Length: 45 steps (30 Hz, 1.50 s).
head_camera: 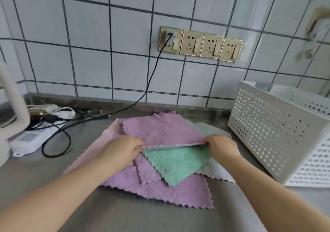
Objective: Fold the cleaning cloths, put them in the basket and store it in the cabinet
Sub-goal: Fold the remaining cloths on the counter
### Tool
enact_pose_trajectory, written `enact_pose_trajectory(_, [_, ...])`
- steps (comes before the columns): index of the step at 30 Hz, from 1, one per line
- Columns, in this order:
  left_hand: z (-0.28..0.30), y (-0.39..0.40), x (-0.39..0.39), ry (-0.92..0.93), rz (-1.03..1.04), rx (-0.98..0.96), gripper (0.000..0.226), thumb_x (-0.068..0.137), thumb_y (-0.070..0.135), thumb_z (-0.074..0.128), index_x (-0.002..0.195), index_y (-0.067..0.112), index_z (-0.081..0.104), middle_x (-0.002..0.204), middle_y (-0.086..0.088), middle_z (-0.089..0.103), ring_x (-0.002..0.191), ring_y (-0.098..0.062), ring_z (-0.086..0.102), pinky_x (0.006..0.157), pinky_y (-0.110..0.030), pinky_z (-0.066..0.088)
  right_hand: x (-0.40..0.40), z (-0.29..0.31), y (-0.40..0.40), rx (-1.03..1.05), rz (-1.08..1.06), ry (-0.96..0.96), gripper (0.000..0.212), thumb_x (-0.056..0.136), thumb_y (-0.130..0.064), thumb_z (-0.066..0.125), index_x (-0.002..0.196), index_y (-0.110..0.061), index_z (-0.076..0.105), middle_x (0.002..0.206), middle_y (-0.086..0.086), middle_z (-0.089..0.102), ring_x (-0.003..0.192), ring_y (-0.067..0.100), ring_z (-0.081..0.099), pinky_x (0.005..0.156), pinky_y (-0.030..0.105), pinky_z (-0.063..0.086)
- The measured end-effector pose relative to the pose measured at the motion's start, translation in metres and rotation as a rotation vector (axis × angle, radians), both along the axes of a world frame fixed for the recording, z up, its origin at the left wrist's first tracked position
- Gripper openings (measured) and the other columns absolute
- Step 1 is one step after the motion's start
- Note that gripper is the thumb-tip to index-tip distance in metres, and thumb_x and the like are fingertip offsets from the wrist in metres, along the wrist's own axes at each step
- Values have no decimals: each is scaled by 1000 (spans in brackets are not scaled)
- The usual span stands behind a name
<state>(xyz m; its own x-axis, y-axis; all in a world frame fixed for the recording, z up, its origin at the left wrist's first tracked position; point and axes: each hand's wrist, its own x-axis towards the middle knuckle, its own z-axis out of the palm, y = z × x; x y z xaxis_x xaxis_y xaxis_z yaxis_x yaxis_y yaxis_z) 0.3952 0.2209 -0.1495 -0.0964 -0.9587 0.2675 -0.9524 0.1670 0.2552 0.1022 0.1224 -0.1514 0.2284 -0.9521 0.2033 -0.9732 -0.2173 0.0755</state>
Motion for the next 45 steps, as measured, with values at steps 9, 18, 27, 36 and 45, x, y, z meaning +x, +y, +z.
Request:
enact_pose_trajectory(9, [39, 62, -6, 140, -47, -210, 29, 91, 6, 52, 112, 19, 68, 108, 10, 66, 99, -10, 59, 70, -5, 35, -15, 39, 61, -333, 229, -321, 15, 90, -11, 51, 101, -12, 60, 88, 6, 68, 75, 32, 62, 58, 39, 51])
enact_pose_trajectory(18, [13, 158, 3, 15, -95, -53, 26, 93, 14, 47, 106, 19, 69, 102, 11, 67, 101, -8, 56, 76, -20, 42, -53, 2, 167, -210, 587, -213, 21, 72, -14, 51, 84, -15, 69, 79, -4, 61, 71, 16, 61, 61, 22, 48])
enact_pose_trajectory(27, [-7, 225, -2, 185, -126, 122, 21, 86, 31, 53, 71, 16, 51, 63, 5, 44, 58, -6, 36, 58, -23, 28, -68, 14, 246, 272, 454, -397, 13, 75, -17, 43, 63, -20, 39, 57, -7, 41, 57, 8, 34, 55, 24, 30])
enact_pose_trajectory(36, [-5, 196, 2, 339, 55, -27, 10, 85, 31, 65, 78, 26, 60, 74, 0, 61, 63, -11, 47, 56, -22, 30, -67, 8, 204, 224, 246, -666, 12, 86, -27, 65, 78, -18, 63, 56, -13, 51, 54, 4, 41, 55, 18, 32])
enact_pose_trajectory(45, [-5, 138, 3, 211, 156, -59, 21, 87, 31, 62, 76, 14, 55, 63, 1, 48, 58, -13, 42, 53, -29, 25, -40, -1, 143, 260, 79, -583, 12, 89, -37, 59, 91, -24, 59, 77, -2, 65, 64, 15, 61, 65, 30, 51])
